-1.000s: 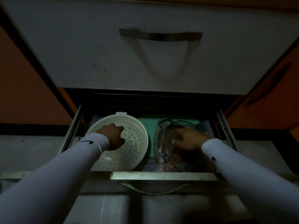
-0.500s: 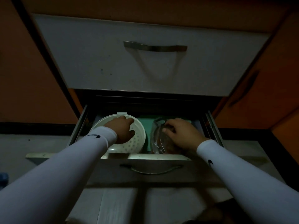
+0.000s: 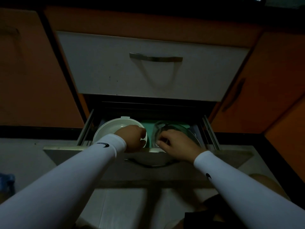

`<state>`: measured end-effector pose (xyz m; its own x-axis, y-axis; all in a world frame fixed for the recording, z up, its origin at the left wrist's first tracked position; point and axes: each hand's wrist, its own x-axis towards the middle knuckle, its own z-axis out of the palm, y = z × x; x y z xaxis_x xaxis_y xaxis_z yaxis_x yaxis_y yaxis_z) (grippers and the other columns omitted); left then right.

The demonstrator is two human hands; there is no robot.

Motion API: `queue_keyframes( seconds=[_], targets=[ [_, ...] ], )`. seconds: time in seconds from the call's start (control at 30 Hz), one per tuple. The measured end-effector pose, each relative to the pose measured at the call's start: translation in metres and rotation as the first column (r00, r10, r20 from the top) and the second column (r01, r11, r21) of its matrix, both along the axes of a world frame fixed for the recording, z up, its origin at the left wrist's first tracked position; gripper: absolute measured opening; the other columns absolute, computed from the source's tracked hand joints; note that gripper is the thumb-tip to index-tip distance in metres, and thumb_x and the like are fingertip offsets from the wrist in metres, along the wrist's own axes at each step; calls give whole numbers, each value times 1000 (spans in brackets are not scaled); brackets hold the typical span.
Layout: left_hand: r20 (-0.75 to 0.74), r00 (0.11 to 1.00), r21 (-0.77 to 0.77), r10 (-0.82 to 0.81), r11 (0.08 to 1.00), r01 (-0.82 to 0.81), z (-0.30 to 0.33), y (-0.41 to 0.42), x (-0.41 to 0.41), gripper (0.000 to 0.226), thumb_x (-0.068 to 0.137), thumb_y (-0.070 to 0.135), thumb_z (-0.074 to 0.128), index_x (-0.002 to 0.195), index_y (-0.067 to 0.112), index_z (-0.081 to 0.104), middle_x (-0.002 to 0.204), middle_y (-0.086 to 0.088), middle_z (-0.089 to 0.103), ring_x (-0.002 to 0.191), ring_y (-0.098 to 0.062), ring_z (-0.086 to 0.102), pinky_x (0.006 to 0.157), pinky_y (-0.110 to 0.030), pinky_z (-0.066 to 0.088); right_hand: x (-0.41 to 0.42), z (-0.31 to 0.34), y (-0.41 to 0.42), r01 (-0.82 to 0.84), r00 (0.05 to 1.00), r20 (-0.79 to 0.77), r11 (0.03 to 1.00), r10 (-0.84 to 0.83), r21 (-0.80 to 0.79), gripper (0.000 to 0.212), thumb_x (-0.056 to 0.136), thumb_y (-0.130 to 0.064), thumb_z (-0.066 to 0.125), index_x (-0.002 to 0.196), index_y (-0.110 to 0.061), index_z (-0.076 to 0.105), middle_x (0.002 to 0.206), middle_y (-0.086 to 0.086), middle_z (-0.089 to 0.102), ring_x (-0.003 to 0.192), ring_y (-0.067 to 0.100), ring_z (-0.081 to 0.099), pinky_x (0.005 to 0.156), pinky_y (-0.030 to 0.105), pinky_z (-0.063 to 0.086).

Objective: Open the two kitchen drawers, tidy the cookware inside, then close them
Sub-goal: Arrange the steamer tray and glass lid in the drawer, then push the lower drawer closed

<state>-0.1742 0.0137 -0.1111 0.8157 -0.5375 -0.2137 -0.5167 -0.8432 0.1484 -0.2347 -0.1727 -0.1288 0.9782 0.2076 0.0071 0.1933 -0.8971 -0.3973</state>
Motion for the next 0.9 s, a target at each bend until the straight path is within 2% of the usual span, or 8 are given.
queue_keyframes(
  seconds=[0.23, 0.47, 0.77, 0.9],
  targets=[
    [-27, 999, 4, -27, 1000, 27, -2, -1, -28, 24, 91, 27, 50, 111, 18, 60, 108, -7, 66, 96, -24, 60, 81, -32, 46, -19, -8, 12, -42, 999, 23, 999, 43, -19, 27, 92, -45, 50, 99, -23, 63, 90, -4, 55, 83, 13, 54, 74, 31, 48],
    [-101, 994, 22, -30, 999, 33, -16, 2, -45, 27, 90, 28, 49, 110, 14, 61, 109, -10, 64, 98, -27, 59, 82, -33, 44, -32, -21, 18, -59, 998, -18, 998, 58, -33, 25, 91, -44, 50, 98, -24, 63, 88, -6, 53, 80, 12, 52, 71, 30, 45],
    [-118, 992, -13, -49, 999, 48, -33, 7, -56, 28, 88, 24, 52, 114, 19, 60, 113, -10, 64, 102, -28, 61, 81, -33, 44, -38, -34, 17, -55, 995, -86, 996, 49, -76, 30, 90, -45, 51, 101, -21, 64, 95, 2, 58, 85, 18, 55, 74, 33, 46],
    [-126, 992, -36, -32, 999, 28, -40, 7, -58, 29, 88, 20, 51, 116, 18, 60, 116, -10, 63, 104, -27, 60, 87, -34, 47, -37, -42, 14, -41, 994, -104, 994, 31, -98, 33, 90, -47, 50, 107, -21, 63, 100, 5, 58, 91, 21, 55, 76, 33, 44]
  ],
)
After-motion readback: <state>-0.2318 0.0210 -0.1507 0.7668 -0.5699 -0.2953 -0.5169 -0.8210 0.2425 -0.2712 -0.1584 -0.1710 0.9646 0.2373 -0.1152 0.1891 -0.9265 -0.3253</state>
